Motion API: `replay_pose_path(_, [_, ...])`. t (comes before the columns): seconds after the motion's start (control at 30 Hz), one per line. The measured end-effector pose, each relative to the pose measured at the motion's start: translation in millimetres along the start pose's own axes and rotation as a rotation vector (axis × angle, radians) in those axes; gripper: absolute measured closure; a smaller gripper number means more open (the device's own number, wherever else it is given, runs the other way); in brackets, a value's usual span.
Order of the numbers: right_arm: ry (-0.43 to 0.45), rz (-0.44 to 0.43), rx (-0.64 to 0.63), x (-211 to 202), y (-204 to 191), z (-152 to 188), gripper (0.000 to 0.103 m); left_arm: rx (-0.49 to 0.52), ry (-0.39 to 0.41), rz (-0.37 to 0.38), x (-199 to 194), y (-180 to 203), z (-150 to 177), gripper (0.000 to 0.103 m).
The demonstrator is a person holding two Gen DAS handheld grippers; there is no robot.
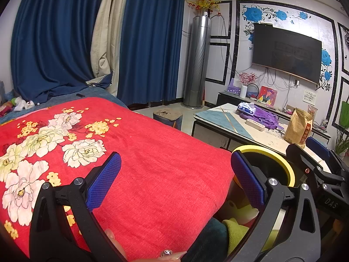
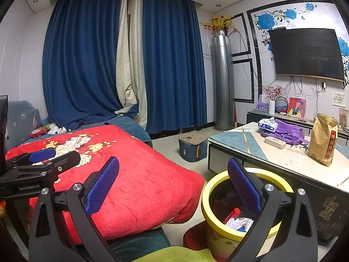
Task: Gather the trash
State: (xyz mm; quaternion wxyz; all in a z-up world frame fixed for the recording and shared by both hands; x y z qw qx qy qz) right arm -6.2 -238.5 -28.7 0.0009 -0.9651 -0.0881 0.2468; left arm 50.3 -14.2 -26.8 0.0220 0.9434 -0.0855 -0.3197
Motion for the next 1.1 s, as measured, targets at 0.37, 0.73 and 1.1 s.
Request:
replay_pose_path(0.37, [-0.003, -0.003, -0.001, 1, -1, 0, 0.006, 0.0, 0.003, -0.007, 0, -1, -1, 0.011])
replay_pose_path(0.73, [0.015, 0.026, 0.011, 5, -1, -8, 0.006, -0.007, -0.021, -0.055, 8, 0, -3, 0.011])
replay_pose_path(1.1, [-0.335, -0.442, -0.237, 109, -203, -68, 0.006, -0.526, -0.127, -0.483, -37, -232, -5, 0.011])
Point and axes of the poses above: each gripper's, at about its wrist camera, not at the fingertips, and x roughly the way its jaws point, y to its right, z to its underside, the point moved 1 cm from there along x, roughly the way its jaws point, and after that the axes turned 15 degrees about -y, right-handed, at the moved point
